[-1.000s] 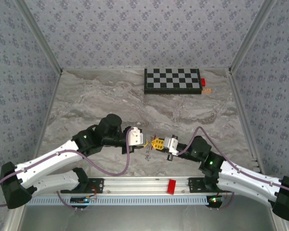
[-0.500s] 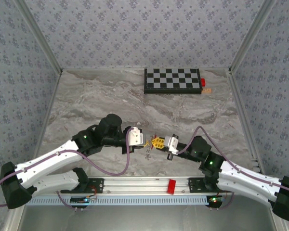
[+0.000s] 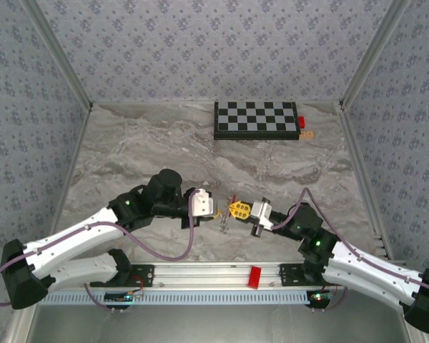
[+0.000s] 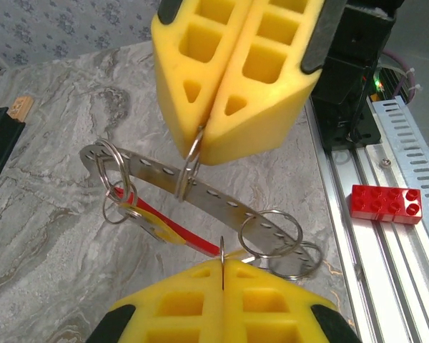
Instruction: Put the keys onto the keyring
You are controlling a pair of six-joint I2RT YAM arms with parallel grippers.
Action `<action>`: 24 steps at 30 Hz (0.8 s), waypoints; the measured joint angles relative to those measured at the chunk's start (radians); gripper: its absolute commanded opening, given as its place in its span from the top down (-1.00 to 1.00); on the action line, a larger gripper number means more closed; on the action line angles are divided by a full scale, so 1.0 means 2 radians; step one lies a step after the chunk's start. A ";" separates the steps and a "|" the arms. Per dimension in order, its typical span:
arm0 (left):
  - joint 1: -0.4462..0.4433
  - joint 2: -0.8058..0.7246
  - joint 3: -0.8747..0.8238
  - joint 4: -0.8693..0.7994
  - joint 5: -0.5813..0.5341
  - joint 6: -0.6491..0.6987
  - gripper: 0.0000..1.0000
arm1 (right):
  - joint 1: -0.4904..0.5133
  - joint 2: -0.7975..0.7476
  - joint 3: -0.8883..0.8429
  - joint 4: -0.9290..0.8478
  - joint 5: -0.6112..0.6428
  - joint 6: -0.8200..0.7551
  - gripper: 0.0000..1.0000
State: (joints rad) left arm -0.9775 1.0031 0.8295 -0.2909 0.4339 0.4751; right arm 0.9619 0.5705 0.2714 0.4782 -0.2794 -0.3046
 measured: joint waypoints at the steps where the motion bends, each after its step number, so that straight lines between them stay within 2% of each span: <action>1: 0.000 0.001 0.000 -0.001 0.000 0.000 1.00 | 0.000 0.001 0.000 0.000 -0.003 0.000 1.00; 24: 0.000 0.001 0.000 -0.001 0.000 0.000 1.00 | 0.003 0.020 0.000 0.000 -0.018 -0.002 1.00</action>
State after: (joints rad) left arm -0.9775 1.0042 0.8295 -0.2920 0.4335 0.4751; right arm 0.9676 0.6098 0.2714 0.4786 -0.3149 -0.3077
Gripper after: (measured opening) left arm 0.045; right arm 0.039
